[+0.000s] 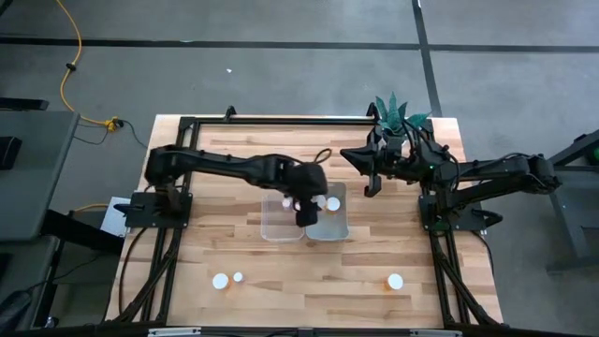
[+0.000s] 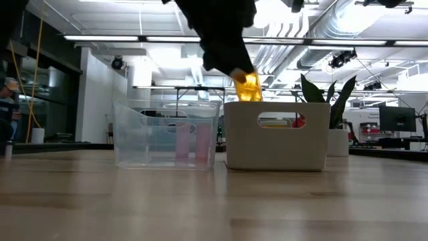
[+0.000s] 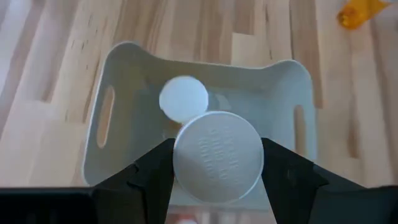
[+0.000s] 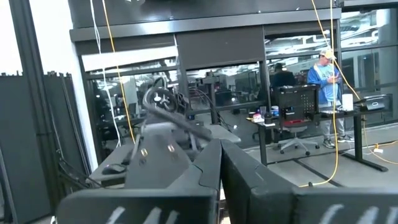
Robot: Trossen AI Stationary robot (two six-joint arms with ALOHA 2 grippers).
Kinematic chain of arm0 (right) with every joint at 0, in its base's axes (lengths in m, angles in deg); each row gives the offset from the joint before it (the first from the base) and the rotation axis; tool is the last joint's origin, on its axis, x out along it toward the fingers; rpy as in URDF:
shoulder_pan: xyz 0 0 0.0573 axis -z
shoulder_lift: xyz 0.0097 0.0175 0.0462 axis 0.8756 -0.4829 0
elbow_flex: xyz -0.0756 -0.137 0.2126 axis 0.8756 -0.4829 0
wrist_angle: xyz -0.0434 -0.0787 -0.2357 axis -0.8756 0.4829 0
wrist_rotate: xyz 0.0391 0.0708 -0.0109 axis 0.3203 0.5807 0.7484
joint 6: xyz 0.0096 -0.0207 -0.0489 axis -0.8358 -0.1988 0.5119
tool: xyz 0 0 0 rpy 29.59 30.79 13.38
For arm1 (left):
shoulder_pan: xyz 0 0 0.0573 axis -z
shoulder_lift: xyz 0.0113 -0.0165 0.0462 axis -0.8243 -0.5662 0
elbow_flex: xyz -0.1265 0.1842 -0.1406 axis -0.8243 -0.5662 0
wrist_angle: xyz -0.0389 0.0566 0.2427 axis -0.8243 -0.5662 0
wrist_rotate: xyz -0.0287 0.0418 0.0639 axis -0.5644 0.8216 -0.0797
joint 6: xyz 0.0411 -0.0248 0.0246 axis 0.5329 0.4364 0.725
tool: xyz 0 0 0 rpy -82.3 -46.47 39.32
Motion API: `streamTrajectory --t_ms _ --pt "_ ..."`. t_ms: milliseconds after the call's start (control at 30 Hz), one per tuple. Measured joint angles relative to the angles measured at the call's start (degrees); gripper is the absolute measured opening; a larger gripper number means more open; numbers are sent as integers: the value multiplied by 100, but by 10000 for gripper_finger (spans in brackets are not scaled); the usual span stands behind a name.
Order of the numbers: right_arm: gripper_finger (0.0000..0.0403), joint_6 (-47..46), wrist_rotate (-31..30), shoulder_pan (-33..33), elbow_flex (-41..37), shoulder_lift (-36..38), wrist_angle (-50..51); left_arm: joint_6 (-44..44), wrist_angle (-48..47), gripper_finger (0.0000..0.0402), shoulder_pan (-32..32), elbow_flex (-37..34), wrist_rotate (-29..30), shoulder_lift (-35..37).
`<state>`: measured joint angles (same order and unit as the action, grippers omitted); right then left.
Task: Pick and place medicine bottles into bin by pill shape (circle, oval)
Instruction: Put the large orange pill bottle into the gray bin
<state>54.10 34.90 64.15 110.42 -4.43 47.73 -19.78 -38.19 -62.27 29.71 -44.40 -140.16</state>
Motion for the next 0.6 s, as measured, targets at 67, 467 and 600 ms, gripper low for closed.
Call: streamTrajectory --t_ms 67,467,600 --pt "0 0 0 0 0 0 -3 126 -48 193 -42 116 0 -157" --pt "0 0 0 0 0 0 39 719 -534 194 -359 199 -16 -458" --pt "0 0 0 0 -1 -1 41 720 -468 194 -447 192 -195 -591"
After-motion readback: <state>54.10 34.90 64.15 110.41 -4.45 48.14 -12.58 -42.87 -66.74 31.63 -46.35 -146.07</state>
